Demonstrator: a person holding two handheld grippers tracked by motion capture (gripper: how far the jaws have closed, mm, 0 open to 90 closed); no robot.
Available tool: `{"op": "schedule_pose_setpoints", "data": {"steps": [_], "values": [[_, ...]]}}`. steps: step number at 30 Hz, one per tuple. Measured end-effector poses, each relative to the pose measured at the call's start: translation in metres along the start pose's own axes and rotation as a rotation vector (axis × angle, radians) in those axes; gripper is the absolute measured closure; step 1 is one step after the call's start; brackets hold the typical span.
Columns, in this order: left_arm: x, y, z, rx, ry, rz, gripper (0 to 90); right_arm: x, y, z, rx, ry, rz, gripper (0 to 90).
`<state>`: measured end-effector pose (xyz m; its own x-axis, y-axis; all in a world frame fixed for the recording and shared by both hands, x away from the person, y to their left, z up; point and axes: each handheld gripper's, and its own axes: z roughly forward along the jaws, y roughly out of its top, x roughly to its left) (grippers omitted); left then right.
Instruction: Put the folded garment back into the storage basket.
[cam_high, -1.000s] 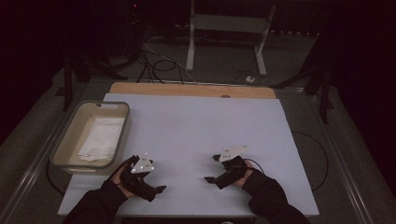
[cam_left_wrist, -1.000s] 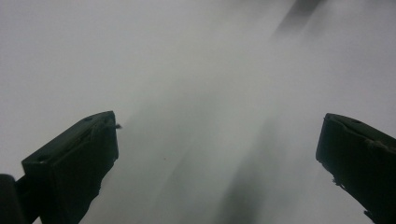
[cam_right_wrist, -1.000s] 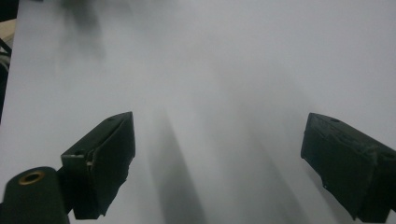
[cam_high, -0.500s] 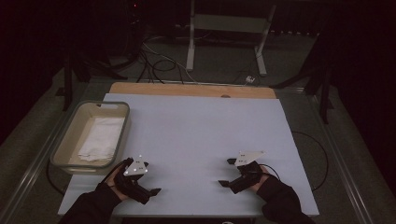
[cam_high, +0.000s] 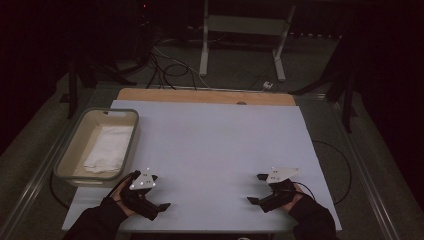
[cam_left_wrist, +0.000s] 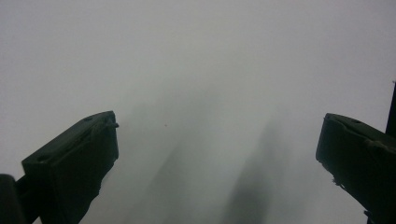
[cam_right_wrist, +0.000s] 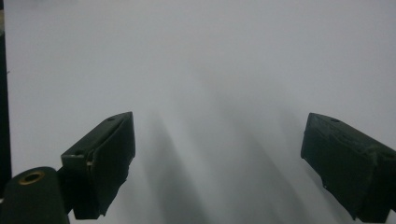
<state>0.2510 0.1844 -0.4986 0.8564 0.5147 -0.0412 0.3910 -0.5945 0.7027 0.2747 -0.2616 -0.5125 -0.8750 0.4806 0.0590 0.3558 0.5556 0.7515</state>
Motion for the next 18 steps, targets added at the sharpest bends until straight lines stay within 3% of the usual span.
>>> {"op": "schedule_pose_setpoints", "data": {"steps": [11, 18], "values": [[0.002, -0.004, -0.004, -0.016, 0.000, -0.017, 0.0, -0.003, -0.017, -0.019, -0.022, -0.042, 0.029, 10.0], [0.003, -0.004, -0.005, -0.020, -0.007, -0.015, 0.0, -0.005, -0.015, -0.020, -0.043, -0.062, 0.037, 10.0]]}}
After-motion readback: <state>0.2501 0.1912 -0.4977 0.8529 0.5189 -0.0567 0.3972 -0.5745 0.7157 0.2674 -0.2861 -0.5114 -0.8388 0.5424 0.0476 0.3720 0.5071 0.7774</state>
